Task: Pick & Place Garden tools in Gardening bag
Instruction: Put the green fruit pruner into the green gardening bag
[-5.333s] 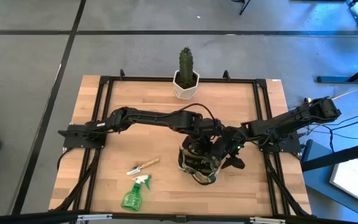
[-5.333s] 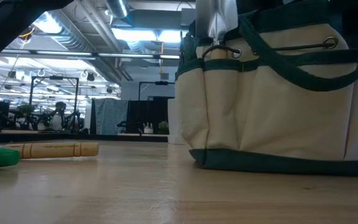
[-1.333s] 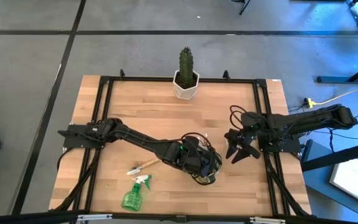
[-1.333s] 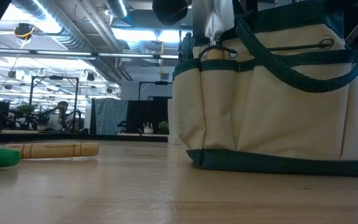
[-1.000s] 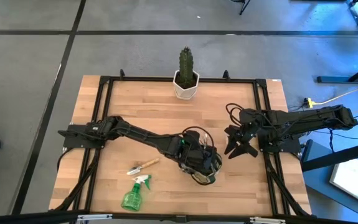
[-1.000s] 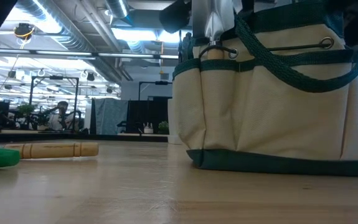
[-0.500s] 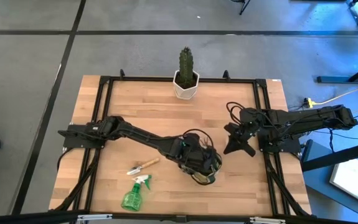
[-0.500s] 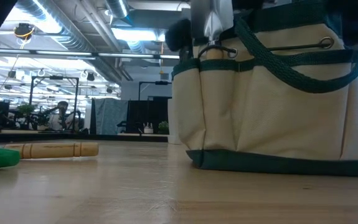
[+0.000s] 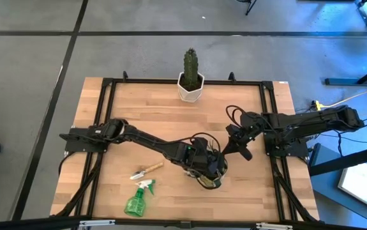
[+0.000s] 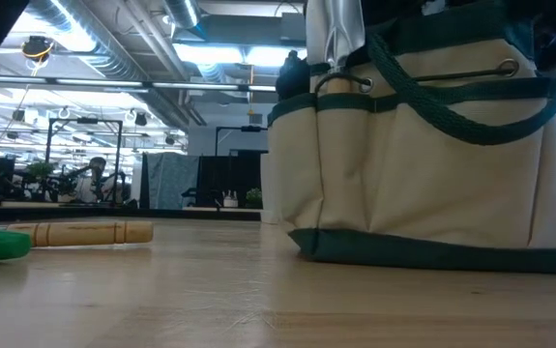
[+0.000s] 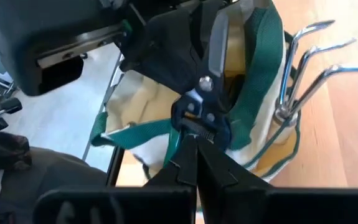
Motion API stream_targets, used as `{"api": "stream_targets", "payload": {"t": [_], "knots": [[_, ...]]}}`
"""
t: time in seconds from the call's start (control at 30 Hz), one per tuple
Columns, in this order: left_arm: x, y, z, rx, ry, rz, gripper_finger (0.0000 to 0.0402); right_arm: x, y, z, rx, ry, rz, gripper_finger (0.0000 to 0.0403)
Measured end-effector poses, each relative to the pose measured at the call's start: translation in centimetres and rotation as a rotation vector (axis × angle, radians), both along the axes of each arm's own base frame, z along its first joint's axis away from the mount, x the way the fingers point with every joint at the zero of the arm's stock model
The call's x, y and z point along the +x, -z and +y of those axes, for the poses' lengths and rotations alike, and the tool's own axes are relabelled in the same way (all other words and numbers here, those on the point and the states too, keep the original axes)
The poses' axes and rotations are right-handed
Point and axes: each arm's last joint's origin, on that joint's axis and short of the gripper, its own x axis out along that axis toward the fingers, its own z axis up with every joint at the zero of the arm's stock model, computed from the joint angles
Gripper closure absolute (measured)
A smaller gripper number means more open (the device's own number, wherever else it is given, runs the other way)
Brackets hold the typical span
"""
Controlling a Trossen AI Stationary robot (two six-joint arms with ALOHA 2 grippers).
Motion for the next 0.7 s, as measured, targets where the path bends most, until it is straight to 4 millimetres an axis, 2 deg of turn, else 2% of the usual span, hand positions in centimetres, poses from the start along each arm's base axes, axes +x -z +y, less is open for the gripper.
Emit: {"api": "stream_targets", "payload": {"t": [0.23, 0.7], "knots": [[0.0, 0.1, 0.6, 0.014, -0.002, 0.020, 0.0400, 0.9, 0.3, 0.0, 0.027, 0.030, 0.001, 0.0402], [0.2, -2.0, 0.6, 0.053, 0.058, -0.069, 0.0400, 0.8, 0.3, 0.6, 0.050, -0.011, 0.007, 0.0402]]}}
